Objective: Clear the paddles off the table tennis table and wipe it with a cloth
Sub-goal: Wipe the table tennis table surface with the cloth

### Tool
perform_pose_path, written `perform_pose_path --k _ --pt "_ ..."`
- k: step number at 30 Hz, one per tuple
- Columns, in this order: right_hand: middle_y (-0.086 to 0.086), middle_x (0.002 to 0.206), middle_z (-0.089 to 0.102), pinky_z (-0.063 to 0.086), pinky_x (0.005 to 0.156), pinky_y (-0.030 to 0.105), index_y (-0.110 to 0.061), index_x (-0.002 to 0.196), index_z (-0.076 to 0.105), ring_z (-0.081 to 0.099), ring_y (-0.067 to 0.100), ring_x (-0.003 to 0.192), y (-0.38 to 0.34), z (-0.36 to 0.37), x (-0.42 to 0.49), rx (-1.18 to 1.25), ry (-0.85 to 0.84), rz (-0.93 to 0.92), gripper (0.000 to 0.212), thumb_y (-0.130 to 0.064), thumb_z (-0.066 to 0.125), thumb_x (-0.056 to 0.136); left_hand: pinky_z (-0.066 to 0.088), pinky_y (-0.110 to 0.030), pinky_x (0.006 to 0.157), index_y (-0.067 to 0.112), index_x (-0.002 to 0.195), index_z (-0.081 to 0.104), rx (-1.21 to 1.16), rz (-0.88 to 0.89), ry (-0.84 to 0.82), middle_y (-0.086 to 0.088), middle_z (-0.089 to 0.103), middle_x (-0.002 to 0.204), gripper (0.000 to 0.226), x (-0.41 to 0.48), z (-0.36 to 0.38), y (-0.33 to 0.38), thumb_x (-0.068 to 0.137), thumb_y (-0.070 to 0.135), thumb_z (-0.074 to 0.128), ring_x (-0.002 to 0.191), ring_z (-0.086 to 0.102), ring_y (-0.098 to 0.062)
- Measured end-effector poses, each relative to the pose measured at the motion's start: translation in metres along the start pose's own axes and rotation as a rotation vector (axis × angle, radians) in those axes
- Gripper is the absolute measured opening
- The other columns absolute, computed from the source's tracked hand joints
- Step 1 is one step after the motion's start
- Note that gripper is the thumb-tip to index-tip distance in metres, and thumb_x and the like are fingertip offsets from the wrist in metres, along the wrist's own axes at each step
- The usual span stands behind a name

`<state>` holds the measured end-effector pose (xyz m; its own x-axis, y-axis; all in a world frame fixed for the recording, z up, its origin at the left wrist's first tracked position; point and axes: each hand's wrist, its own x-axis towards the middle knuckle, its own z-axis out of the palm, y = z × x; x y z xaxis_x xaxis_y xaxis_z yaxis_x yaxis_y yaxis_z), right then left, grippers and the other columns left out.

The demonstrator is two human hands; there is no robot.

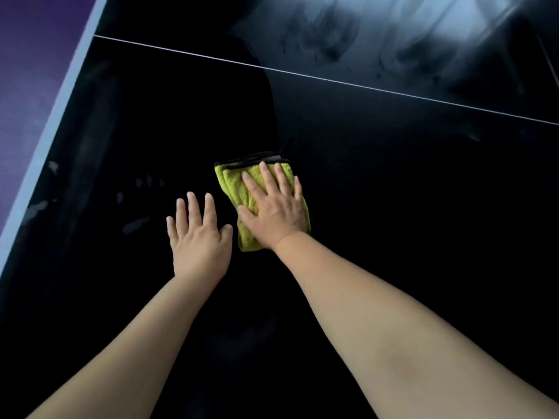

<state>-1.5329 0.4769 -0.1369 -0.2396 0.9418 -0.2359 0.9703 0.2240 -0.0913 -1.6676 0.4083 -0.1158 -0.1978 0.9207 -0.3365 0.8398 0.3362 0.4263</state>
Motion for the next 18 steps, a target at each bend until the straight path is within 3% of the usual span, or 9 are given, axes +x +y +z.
perform_pose_path --k 10,14,18 --pt "-0.005 0.165 -0.004 -0.004 0.119 0.053 -0.043 0.153 0.010 -0.010 0.022 0.150 0.048 -0.035 0.145 0.001 0.043 0.006 0.065 -0.063 0.026 0.094 -0.029 -0.044 0.105 0.018 0.144 -0.026 0.127 -0.110 -0.189 -0.006 -0.037 0.148 0.085 0.066 0.011 0.049 0.091 0.059 0.026 0.131 -0.041 -0.018" --pt "-0.004 0.164 -0.004 -0.004 0.119 0.053 -0.043 0.154 0.008 -0.009 0.023 0.150 0.062 -0.048 0.199 0.004 0.048 0.014 0.066 -0.065 0.024 0.094 -0.033 -0.043 0.100 0.020 0.132 -0.039 0.169 -0.129 -0.256 -0.006 -0.045 0.142 0.106 0.069 0.006 0.051 0.078 0.077 0.033 0.127 -0.047 -0.021" --pt "-0.005 0.164 -0.006 -0.005 0.119 0.054 -0.043 0.154 0.007 -0.010 0.024 0.150 0.077 -0.063 0.244 0.002 0.034 -0.011 0.069 -0.070 0.023 0.092 -0.035 -0.043 0.099 0.022 0.126 -0.045 0.173 -0.146 -0.352 -0.002 -0.056 0.129 0.120 0.073 0.001 0.054 0.070 0.080 0.044 0.121 -0.054 -0.021"
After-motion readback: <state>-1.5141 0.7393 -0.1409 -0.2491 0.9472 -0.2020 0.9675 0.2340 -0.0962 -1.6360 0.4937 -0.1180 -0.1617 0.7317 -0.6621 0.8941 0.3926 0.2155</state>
